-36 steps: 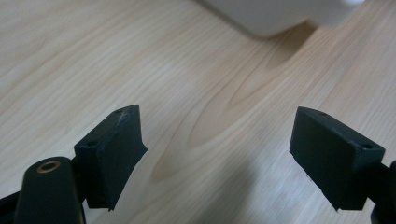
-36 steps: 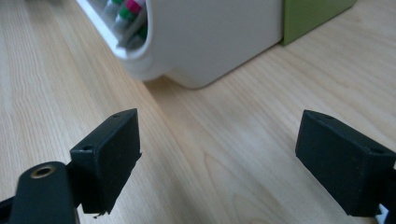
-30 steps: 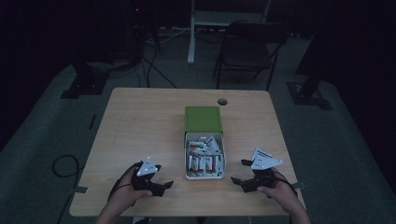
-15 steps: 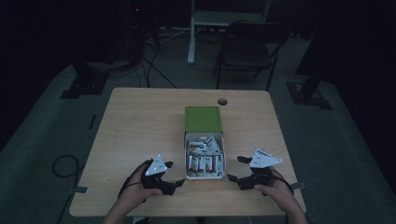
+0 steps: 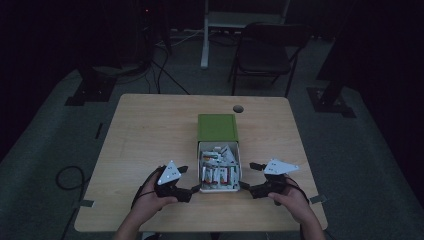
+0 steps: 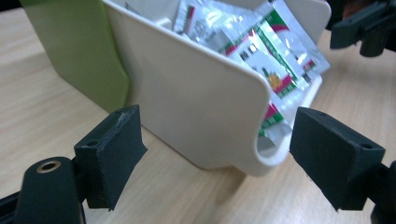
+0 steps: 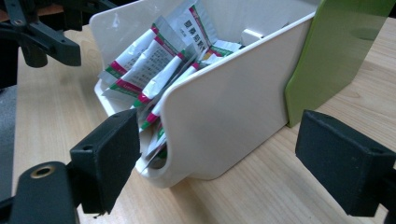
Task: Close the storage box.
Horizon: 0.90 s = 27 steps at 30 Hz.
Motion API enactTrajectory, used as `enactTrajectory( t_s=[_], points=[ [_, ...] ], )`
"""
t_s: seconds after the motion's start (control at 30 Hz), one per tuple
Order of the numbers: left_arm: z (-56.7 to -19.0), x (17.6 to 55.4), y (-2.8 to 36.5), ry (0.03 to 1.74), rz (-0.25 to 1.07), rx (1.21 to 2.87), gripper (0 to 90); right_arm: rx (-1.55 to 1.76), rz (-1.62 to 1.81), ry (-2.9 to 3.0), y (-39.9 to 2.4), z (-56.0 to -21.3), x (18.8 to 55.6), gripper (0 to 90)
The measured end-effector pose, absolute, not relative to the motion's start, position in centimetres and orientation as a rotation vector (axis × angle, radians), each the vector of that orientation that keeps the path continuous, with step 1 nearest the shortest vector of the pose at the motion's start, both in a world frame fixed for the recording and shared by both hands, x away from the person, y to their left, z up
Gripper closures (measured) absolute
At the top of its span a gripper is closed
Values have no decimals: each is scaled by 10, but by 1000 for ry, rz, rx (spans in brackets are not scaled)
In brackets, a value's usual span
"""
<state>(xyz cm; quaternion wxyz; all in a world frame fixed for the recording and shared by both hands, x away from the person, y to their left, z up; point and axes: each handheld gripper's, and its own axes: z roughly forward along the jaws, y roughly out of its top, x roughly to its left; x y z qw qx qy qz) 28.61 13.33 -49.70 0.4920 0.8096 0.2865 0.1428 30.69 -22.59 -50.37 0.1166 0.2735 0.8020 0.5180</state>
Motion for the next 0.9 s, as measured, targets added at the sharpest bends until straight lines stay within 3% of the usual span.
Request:
enactTrajectory(
  t_s=[0.9],
  points=[
    [-493, 298, 131, 714, 424, 1947, 158, 848, 1509, 2352, -227, -508, 316, 129]
  ],
)
